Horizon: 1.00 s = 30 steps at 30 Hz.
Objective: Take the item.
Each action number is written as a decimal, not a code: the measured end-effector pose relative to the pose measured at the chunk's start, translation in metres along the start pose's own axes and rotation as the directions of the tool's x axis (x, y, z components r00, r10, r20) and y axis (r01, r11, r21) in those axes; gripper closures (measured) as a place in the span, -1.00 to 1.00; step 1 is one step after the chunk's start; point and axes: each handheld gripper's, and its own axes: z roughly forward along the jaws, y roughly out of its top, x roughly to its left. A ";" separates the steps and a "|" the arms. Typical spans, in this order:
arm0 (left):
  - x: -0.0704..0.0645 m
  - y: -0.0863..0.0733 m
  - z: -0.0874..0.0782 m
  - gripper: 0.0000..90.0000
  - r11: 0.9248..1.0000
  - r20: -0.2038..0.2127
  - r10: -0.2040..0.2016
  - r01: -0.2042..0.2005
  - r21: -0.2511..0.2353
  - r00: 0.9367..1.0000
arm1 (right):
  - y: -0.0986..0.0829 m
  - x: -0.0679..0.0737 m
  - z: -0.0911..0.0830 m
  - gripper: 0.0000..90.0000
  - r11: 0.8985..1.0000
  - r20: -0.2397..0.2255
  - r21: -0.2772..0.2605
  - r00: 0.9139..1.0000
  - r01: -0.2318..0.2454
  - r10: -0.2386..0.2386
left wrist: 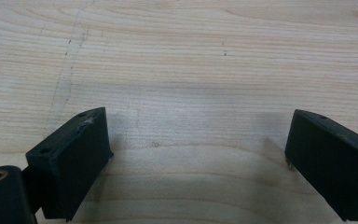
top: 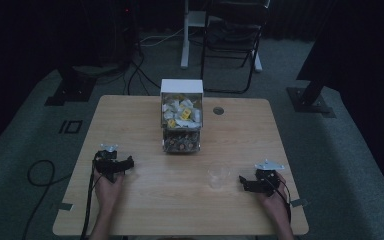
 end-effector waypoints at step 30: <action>0.001 -0.004 -0.013 -0.19 1.000 0.041 0.011 -0.011 0.000 0.999 | 0.000 0.000 0.000 -0.70 1.000 0.000 0.000 1.000 0.000 0.000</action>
